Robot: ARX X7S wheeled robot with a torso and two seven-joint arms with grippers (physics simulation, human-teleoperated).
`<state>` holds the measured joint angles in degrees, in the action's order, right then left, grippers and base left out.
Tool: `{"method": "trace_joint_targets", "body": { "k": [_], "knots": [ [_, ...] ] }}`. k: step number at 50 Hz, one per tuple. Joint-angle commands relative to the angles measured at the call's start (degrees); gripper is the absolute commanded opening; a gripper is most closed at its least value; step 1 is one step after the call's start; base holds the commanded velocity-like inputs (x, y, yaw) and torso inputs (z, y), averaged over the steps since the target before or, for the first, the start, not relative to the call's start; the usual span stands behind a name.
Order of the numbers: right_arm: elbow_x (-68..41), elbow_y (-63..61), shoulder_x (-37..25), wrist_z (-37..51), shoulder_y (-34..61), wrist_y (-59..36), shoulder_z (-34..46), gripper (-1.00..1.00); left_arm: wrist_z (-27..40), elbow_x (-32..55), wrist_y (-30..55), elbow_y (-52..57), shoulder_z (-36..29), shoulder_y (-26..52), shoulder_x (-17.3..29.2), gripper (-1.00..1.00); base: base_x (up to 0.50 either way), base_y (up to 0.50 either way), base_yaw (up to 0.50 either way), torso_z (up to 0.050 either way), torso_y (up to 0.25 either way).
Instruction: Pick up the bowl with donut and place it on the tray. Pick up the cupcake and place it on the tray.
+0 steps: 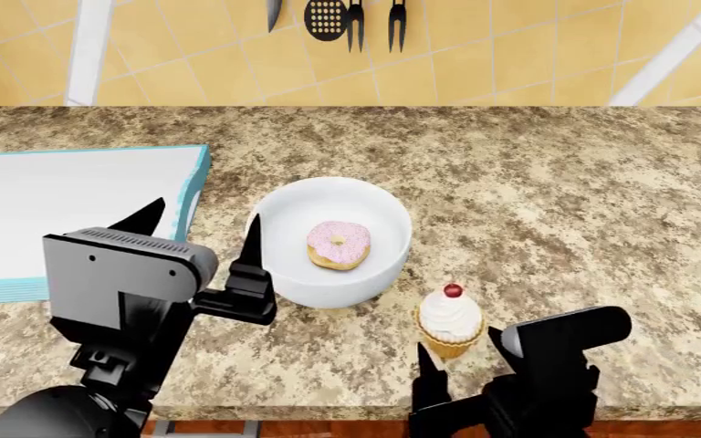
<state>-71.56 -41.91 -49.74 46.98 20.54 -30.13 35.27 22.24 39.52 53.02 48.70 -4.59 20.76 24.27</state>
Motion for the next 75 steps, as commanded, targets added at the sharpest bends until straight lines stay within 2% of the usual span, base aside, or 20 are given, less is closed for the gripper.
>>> {"method": "trace_joint_targets", "body": {
  "k": [1,23,24,45,56,65,75],
  "knots": [
    [0.3,2.0,1.3,-1.5,1.1,-0.4,0.6,1.00,0.1,0.0,-0.4,-0.4,-0.3,0.1,0.2,1.00,0.00,0.00,0.00,0.000,0.000],
    [1.1,4.5,2.3,-3.3,2.5,-0.6,0.9,1.00,0.4,0.2,-1.0,-0.6,-0.9,0.1,0.6,1.00,0.00,0.00,0.00,0.000,0.000],
    [1.2,4.4,2.2,-3.2,2.4,-0.5,0.9,-1.00,0.4,0.3,-1.0,-0.6,-0.9,0.2,0.6,1.00,0.00,0.00,0.00,0.000,0.000],
    [2.9,0.9,0.5,-1.0,1.9,0.5,-0.2,-1.00,0.6,0.8,-1.2,-0.7,-1.5,0.5,0.9,1.00,0.00,0.00,0.00,0.000,0.000],
    [0.4,-8.9,-6.1,7.4,0.1,2.0,-4.4,-1.00,-0.8,2.1,-0.8,0.9,-2.2,1.8,2.3,1.00,0.00,0.00,0.00,0.000,0.000],
    [-1.0,-11.7,-8.7,10.4,-0.2,2.8,-6.1,-1.00,-1.9,9.7,9.2,1.6,-5.1,9.6,4.4,1.00,0.00,0.00,0.00,0.000,0.000],
    [-2.1,-12.0,-8.9,11.3,0.9,2.4,-6.3,-1.00,-0.8,23.4,21.4,-0.4,-5.6,21.6,3.6,1.00,0.00,0.00,0.00,0.000,0.000]
  ]
}}
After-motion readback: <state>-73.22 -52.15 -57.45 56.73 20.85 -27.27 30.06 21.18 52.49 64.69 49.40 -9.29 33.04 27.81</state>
